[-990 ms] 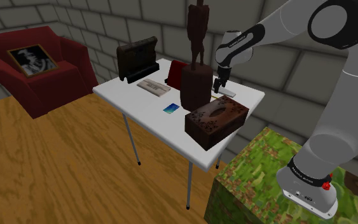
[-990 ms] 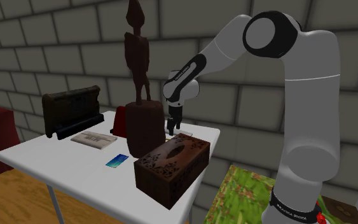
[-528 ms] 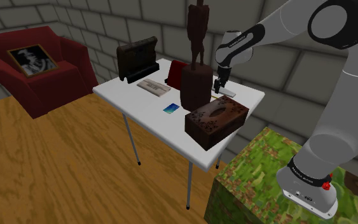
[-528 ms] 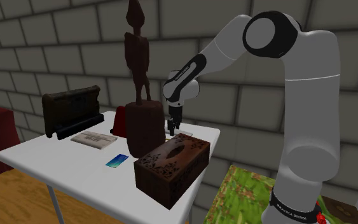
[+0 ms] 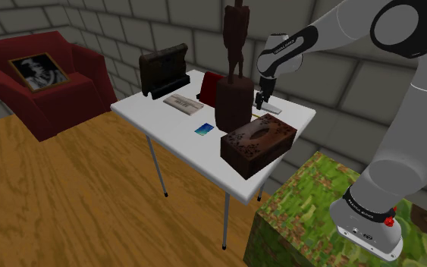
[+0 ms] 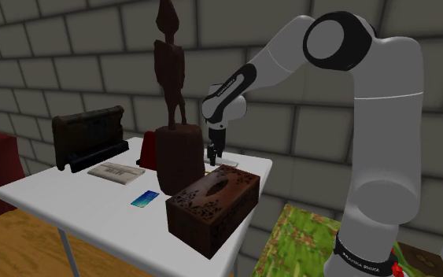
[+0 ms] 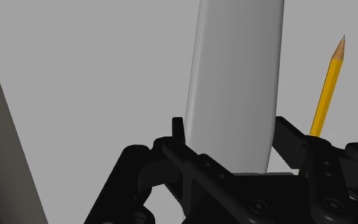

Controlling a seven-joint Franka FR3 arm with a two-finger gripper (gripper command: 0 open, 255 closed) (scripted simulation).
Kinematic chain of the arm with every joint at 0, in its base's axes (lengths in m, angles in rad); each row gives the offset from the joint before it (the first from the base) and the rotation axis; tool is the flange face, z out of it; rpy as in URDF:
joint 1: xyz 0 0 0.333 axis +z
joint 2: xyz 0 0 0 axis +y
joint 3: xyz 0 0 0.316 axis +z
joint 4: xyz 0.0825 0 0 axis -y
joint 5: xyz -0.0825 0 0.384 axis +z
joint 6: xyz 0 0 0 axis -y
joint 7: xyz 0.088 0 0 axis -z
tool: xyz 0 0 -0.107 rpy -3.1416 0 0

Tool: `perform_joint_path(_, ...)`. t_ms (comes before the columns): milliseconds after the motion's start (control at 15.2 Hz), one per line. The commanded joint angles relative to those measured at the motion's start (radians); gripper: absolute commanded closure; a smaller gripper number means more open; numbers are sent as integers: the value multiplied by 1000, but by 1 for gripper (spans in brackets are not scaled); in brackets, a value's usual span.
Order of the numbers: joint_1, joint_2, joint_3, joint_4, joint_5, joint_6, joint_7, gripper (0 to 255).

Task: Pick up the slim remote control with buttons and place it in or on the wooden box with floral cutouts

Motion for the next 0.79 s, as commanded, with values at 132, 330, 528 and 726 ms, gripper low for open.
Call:
perform_joint_path(132, 1, -29, -2, 19, -9, -47, 7, 255)
perform_joint_path(330, 2, -49, -4, 36, -16, -84, 12, 255)
perform_joint_path(528, 3, -68, -4, 55, -22, -121, 16, 255)
perform_joint_path(726, 4, -86, -5, 76, -27, -159, 21, 255)
